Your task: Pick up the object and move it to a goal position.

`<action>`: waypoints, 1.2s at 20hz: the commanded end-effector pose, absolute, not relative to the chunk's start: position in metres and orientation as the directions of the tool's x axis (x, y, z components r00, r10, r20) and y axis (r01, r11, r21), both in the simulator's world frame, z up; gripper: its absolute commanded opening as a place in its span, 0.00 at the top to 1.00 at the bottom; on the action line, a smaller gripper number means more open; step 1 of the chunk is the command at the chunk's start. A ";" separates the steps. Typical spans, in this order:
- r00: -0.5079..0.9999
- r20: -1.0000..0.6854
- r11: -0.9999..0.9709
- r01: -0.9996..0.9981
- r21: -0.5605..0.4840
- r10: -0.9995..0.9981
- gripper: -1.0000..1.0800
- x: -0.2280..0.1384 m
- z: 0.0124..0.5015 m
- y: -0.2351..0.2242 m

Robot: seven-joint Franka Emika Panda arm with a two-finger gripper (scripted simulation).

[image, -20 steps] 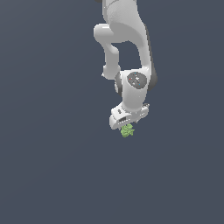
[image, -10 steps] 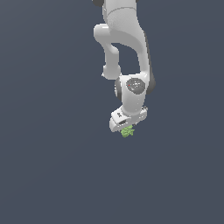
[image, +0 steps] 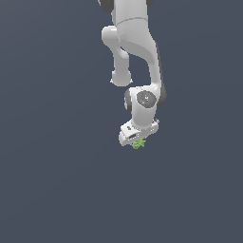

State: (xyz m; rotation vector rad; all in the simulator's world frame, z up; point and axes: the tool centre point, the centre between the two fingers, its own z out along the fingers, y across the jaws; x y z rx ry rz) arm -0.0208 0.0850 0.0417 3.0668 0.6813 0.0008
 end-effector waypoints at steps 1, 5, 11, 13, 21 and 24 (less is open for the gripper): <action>0.906 0.000 -0.906 0.424 0.000 0.424 1.00 -0.021 0.041 0.085; 0.906 0.000 -0.906 0.424 0.000 0.424 1.00 -0.021 0.041 0.085; 0.906 0.002 -0.906 0.424 0.001 0.424 1.00 -0.019 0.043 0.084; 0.906 0.002 -0.906 0.424 0.001 0.424 1.00 -0.017 0.046 0.081; 0.906 0.002 -0.906 0.424 0.000 0.424 1.00 0.004 0.078 0.049; 0.906 0.001 -0.906 0.424 -0.001 0.424 1.00 0.016 0.096 0.030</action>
